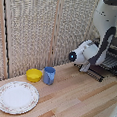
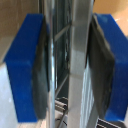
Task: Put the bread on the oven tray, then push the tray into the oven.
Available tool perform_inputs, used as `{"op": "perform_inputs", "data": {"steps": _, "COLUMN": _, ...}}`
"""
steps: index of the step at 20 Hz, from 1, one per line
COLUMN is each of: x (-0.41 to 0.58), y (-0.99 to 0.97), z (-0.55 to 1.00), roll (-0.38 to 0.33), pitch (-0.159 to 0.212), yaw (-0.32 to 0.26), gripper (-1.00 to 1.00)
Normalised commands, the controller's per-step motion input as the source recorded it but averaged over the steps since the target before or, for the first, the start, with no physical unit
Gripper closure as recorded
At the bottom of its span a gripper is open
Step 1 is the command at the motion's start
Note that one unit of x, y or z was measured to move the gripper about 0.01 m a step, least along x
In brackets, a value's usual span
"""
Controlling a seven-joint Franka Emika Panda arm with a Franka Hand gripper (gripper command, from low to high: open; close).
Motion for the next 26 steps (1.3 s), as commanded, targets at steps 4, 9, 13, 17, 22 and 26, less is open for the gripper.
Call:
{"op": "perform_inputs", "data": {"steps": 4, "x": 0.0, "y": -0.46, "z": 0.64, "roll": 0.197, "pitch": 0.009, "yaw": 0.111, "gripper": 1.0}}
{"op": "perform_inputs", "data": {"steps": 9, "x": 0.0, "y": -0.53, "z": 0.72, "roll": 0.178, "pitch": 0.0, "yaw": 0.089, "gripper": 1.0}}
{"op": "perform_inputs", "data": {"steps": 13, "x": 0.0, "y": -0.54, "z": 0.72, "roll": 0.175, "pitch": 0.0, "yaw": 0.046, "gripper": 1.0}}
{"op": "perform_inputs", "data": {"steps": 17, "x": 0.0, "y": -0.65, "z": 0.61, "roll": 0.19, "pitch": 0.0, "yaw": 0.04, "gripper": 1.0}}
{"op": "perform_inputs", "data": {"steps": 22, "x": -0.096, "y": -0.85, "z": 0.36, "roll": 0.075, "pitch": 0.0, "yaw": 0.052, "gripper": 1.0}}
{"op": "perform_inputs", "data": {"steps": 26, "x": -0.211, "y": -1.0, "z": 0.17, "roll": 0.001, "pitch": 0.0, "yaw": 0.025, "gripper": 1.0}}
